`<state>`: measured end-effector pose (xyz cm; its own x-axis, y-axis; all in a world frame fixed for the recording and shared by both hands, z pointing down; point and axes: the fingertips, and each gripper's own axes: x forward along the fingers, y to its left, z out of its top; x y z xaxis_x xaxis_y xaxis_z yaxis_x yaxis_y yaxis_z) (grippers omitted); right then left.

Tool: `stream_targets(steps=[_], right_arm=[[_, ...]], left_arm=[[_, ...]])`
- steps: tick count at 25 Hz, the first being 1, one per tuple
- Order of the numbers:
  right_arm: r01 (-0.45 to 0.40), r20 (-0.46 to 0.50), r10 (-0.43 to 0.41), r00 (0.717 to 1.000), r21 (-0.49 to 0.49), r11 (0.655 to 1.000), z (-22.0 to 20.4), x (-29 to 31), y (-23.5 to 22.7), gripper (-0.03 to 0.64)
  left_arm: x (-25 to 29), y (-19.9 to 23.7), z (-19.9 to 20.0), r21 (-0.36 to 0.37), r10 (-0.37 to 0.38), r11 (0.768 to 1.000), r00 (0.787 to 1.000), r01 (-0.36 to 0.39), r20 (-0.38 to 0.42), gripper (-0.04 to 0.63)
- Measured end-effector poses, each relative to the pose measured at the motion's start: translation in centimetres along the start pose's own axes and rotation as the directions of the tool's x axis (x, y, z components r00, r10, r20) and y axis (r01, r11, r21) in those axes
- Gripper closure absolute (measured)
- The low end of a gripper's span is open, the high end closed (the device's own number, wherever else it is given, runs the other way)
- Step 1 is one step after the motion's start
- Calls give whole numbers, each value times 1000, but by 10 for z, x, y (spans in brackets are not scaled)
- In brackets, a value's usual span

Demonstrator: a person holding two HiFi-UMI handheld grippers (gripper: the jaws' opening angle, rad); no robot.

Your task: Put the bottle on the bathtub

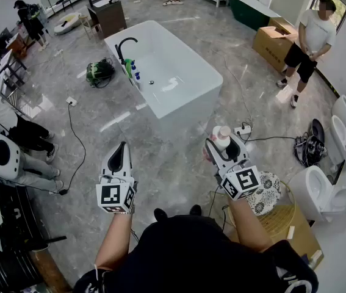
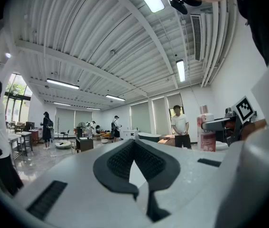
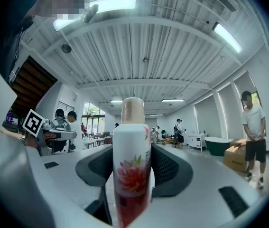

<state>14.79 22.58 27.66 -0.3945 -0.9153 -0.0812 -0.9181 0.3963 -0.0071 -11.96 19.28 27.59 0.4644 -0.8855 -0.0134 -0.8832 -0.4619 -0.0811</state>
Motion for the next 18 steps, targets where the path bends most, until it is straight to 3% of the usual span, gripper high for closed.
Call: stream_targets(steps=[11, 18], right_arm=[[24, -17, -24, 1000, -1, 1000, -5, -9, -1, 385], [24, -34, -24, 999, 12, 1000, -6, -4, 0, 387]], left_arm=[[-2, -5, -9, -17, -25, 1000, 999, 24, -29, 586], [-1, 0, -6, -16, -26, 1000, 1000, 26, -7, 586]])
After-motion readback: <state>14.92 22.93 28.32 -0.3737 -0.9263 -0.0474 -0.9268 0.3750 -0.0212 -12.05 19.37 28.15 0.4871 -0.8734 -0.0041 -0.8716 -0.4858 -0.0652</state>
